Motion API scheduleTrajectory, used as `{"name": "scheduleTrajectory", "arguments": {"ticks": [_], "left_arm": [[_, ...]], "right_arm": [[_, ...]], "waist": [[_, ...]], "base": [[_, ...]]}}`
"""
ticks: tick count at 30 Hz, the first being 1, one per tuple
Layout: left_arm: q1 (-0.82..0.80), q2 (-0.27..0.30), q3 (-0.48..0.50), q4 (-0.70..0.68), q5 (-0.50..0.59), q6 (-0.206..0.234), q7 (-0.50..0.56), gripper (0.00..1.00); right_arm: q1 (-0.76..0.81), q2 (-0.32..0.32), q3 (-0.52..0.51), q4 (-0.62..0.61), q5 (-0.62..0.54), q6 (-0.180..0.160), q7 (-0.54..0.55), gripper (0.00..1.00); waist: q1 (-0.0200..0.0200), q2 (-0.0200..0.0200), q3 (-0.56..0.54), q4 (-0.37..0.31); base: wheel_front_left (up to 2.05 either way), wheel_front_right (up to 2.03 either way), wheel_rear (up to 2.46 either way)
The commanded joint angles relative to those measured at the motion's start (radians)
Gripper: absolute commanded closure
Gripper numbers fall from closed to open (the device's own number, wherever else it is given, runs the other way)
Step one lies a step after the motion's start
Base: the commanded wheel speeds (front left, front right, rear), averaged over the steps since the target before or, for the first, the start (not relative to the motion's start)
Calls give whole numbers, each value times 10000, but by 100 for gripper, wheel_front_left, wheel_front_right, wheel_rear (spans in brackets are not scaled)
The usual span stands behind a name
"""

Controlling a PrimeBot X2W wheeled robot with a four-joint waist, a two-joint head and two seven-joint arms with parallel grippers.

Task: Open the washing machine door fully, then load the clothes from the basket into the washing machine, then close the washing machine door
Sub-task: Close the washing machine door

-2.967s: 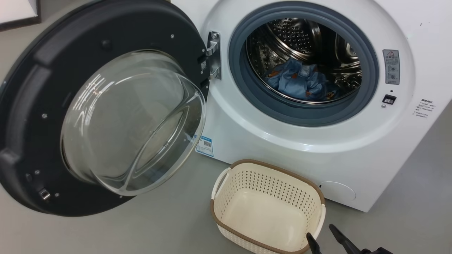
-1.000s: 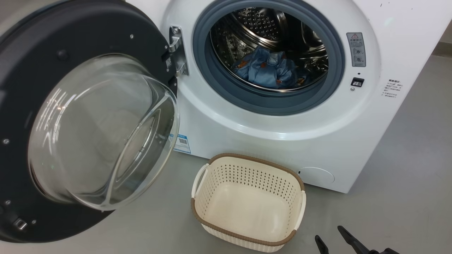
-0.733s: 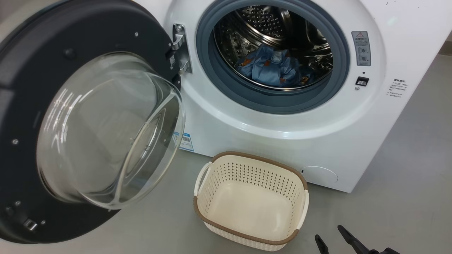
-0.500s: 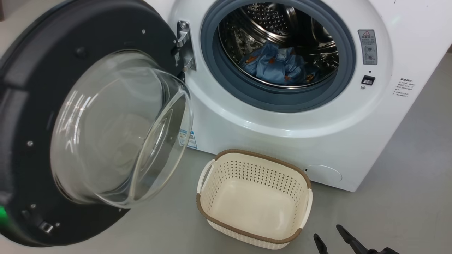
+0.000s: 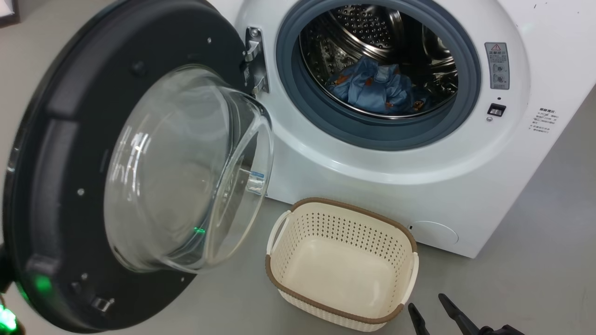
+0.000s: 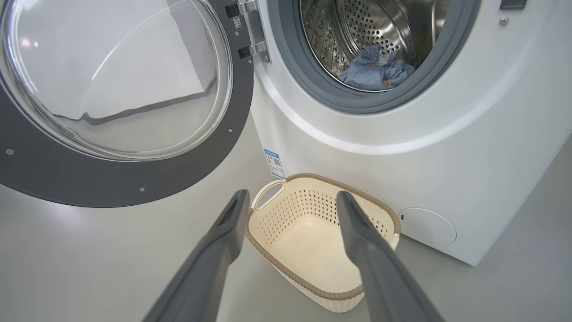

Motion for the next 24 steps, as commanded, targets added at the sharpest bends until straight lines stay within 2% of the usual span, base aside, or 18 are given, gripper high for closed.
{"name": "scheduleTrajectory", "arguments": {"ticks": [1,14,24], "left_arm": [[56,194,99,-602,-176,127,245,100],[1355,-1083,-436,-3632,-459,1101,764,100],[2224,-2176,-1229,-5653,-368,1177,356,100]], "right_arm": [[-308,-12,154,-221,-96,27,-49,0],[-274,271,34,-239,-80,27,-49,0],[-185,381,-7,-266,-87,27,-49,0]], "waist": [[0,-1,-44,18],[0,-1,-229,-198],[0,-1,-305,-434]], "base": [[0,0,0],[0,0,0],[0,0,0]]}}
